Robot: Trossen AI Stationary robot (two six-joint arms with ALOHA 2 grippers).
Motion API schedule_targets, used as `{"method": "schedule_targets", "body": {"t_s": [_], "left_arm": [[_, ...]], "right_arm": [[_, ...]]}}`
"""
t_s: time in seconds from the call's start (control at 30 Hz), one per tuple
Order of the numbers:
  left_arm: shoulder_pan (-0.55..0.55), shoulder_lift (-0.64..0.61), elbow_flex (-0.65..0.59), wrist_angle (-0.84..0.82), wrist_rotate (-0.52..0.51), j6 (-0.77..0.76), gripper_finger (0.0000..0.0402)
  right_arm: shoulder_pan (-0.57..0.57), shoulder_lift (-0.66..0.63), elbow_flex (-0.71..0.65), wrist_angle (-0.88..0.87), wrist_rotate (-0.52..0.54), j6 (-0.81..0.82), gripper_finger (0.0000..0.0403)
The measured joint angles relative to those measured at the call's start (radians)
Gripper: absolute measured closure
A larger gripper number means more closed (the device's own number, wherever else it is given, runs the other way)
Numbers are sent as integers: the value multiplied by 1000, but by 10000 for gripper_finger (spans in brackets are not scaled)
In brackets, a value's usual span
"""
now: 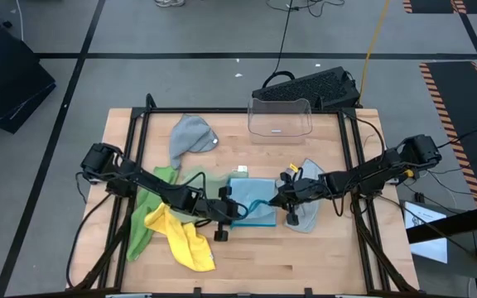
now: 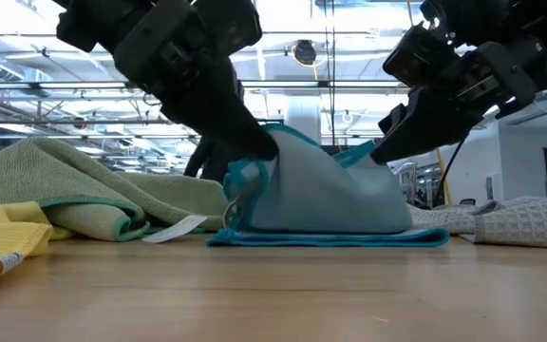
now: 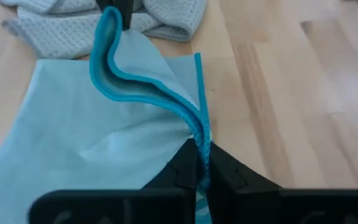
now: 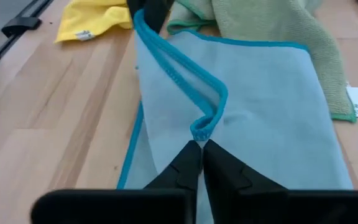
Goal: Fold microfiber towels
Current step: Fold the blue towel
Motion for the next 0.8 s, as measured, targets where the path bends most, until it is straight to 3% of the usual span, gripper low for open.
{"method": "schedule_targets", "body": {"t_s": [0.2,0.33,0.47,0.63,0.8], "left_arm": [[-8,0,0,14,68,-66,283],[-21,0,0,49,68,-57,212],[-20,0,0,78,62,-20,167],[-6,0,0,71,-35,-38,156],[5,0,0,6,-69,-76,188]], "right_arm": [[-1,0,0,-1,2,5,325],[0,0,0,-17,0,26,287],[13,0,0,-28,0,55,268],[74,29,0,93,59,129,275],[137,142,1,327,107,163,301]]}}
